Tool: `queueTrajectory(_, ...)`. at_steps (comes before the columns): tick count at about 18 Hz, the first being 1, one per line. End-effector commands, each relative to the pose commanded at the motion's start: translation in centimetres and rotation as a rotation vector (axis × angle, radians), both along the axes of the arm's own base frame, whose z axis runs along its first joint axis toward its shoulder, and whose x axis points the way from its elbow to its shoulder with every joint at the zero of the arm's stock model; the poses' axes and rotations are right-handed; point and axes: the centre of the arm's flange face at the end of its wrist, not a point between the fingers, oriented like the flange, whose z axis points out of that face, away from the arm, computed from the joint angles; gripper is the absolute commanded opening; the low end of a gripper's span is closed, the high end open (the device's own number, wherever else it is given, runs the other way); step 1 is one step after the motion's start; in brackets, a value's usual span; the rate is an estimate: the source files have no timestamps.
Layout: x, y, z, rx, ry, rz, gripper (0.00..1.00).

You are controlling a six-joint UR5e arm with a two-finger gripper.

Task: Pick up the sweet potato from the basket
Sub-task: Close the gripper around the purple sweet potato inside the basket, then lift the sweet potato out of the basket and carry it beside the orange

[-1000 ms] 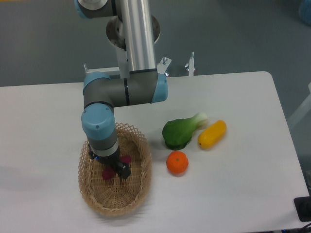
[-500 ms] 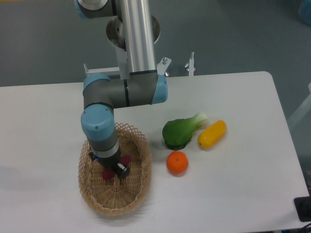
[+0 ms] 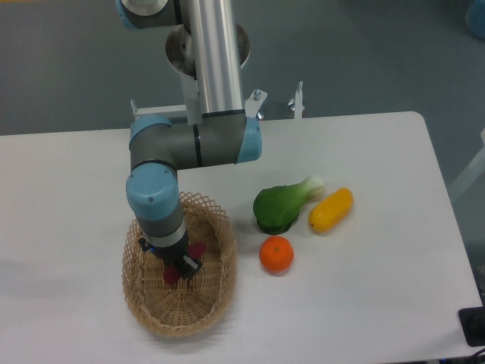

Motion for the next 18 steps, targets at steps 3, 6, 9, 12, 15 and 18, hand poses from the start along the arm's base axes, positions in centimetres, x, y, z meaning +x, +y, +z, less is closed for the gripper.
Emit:
queueTrajectory(3,0.0,0.0,0.1,-0.002,0.001,-0.001,0.40)
queueTrajectory(6,0.0,-0.1,0.4,0.003,0.002,-0.002,0.40)
queueTrajectory(9,0.0,-0.1,0.5,0.005,0.004,0.000,0.29)
queueTrajectory(12,-0.1,0.0,1.0,0.013,0.008,0.000,0.29)
queueTrajectory(15,-1.3,0.3,4.3,0.054,0.034,-0.017,0.29)
queueTrajectory(18,-4.9,-0.5,9.3,0.117,0.088,-0.017,0.30)
